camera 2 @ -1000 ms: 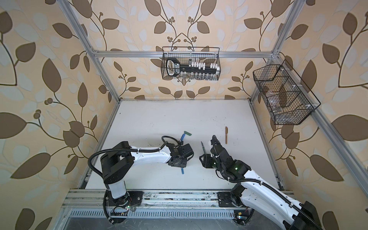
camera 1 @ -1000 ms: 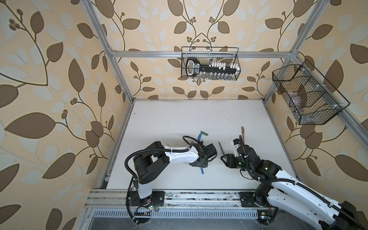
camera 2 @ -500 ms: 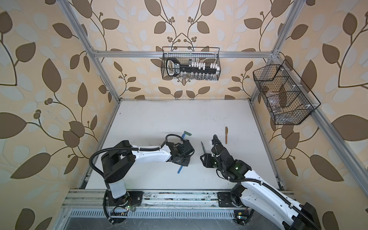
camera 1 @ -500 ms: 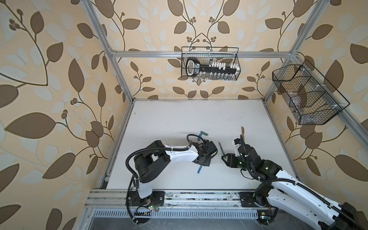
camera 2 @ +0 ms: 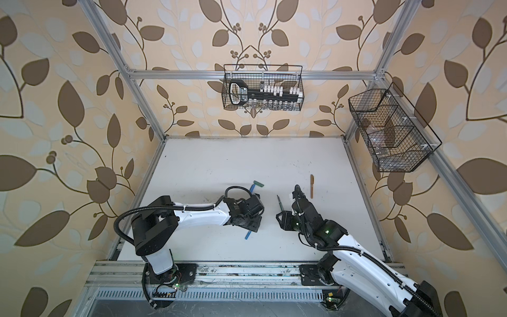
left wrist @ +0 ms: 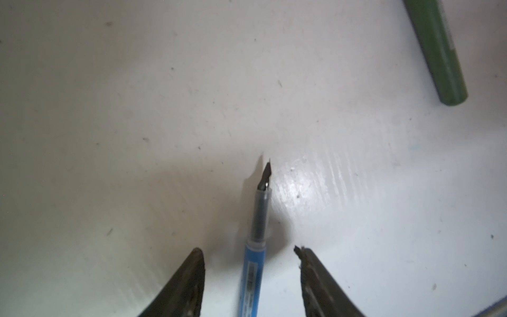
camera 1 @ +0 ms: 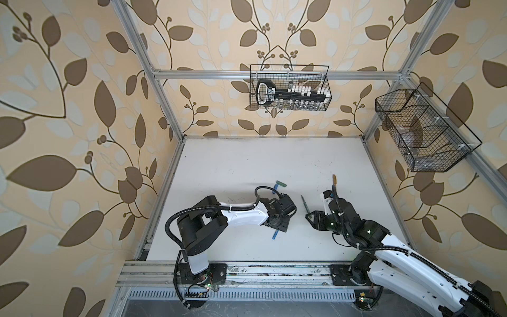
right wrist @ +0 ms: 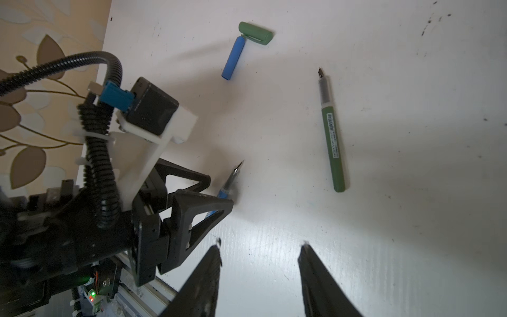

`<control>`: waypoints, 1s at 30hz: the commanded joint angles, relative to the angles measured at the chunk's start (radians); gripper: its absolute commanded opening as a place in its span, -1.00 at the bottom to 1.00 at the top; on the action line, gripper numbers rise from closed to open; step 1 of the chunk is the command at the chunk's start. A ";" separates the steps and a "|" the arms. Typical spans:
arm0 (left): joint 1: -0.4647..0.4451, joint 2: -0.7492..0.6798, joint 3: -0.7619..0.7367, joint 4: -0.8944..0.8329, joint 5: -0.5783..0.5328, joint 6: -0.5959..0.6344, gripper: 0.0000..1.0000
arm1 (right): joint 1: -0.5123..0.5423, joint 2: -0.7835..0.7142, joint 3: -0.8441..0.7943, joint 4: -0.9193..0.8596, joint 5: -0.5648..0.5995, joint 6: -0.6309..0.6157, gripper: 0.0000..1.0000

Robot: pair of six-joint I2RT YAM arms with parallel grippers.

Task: Insert the pens into the pen caps
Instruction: 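Lift the blue pen nib-up with the left gripper while the right draws back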

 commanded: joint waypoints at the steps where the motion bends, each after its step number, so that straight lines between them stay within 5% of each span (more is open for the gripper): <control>1: -0.002 -0.052 -0.036 0.011 0.029 -0.040 0.03 | -0.005 0.005 0.037 -0.012 -0.002 0.002 -0.04; 19: -0.070 0.056 0.072 -0.204 -0.069 -0.017 -0.49 | -0.006 0.033 0.023 0.032 -0.021 0.019 -0.04; 30: -0.069 0.010 0.070 -0.169 -0.083 -0.007 -0.73 | -0.005 0.118 0.006 0.110 -0.056 0.038 -0.03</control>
